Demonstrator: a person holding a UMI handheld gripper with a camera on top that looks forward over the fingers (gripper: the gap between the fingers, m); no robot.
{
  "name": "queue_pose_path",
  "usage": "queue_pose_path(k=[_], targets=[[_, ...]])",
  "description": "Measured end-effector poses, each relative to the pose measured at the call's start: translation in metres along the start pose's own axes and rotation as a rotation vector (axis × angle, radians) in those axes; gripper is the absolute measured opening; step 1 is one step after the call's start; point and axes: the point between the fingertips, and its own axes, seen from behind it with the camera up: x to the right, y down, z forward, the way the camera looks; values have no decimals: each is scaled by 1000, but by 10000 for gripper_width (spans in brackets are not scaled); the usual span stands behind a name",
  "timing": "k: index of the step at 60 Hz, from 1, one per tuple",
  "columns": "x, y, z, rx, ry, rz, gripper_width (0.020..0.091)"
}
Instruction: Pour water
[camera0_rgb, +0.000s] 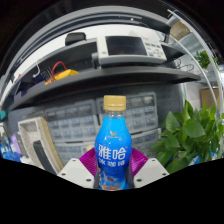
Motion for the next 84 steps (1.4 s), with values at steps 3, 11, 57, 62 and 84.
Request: queue_pose_path(k=[3,11,57,62,84], targets=[[19,16,3,-21,24,-38,398],[55,69,18,-104,61,-114,398],[77,163,-12,-208,124,-144,743],[75,173,-44,-247,151,-120,766],[-20,129,-167,-301,106,-156,768]])
